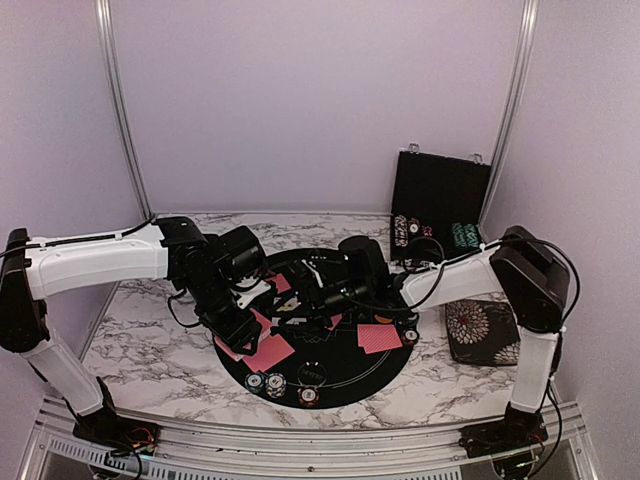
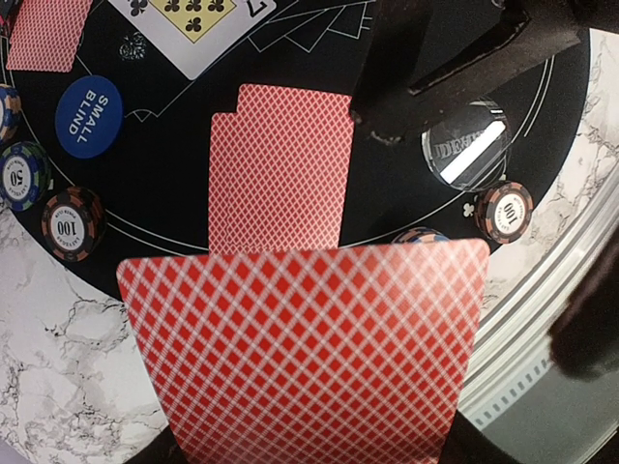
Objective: Distribute texas hold em gaming equipment
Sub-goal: Pick up the poker card from the face-down deck piles.
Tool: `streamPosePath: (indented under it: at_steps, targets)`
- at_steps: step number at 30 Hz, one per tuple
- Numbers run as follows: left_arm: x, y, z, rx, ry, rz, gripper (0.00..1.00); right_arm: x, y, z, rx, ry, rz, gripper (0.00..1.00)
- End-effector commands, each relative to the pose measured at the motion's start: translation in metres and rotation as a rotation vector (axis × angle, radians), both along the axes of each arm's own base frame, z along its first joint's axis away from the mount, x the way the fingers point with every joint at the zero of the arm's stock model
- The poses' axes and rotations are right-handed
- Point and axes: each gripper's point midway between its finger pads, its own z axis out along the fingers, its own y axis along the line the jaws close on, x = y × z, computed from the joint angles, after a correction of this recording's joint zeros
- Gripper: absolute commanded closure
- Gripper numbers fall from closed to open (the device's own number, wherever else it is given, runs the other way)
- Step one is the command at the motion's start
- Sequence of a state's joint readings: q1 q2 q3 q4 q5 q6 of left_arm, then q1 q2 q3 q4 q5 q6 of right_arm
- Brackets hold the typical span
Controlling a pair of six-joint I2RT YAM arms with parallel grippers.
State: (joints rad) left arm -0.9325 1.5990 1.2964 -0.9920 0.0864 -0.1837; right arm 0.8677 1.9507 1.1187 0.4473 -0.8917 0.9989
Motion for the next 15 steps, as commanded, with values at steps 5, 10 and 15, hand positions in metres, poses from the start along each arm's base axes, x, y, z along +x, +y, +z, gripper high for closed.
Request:
streamPosePath:
  at_steps: [5,10,15]
  targets:
    - [0.003,-0.006,0.008,-0.020,-0.012,0.000,0.49,-0.010,0.020,0.005,0.055,0.018,0.045,0.35]
    - [0.002,-0.006,0.007,-0.019,-0.010,0.001,0.49,-0.012,0.027,0.006,0.067,0.024,0.055,0.36]
    - [0.002,-0.006,0.007,-0.020,-0.009,0.002,0.49,-0.015,0.034,0.006,0.075,0.033,0.066,0.36]
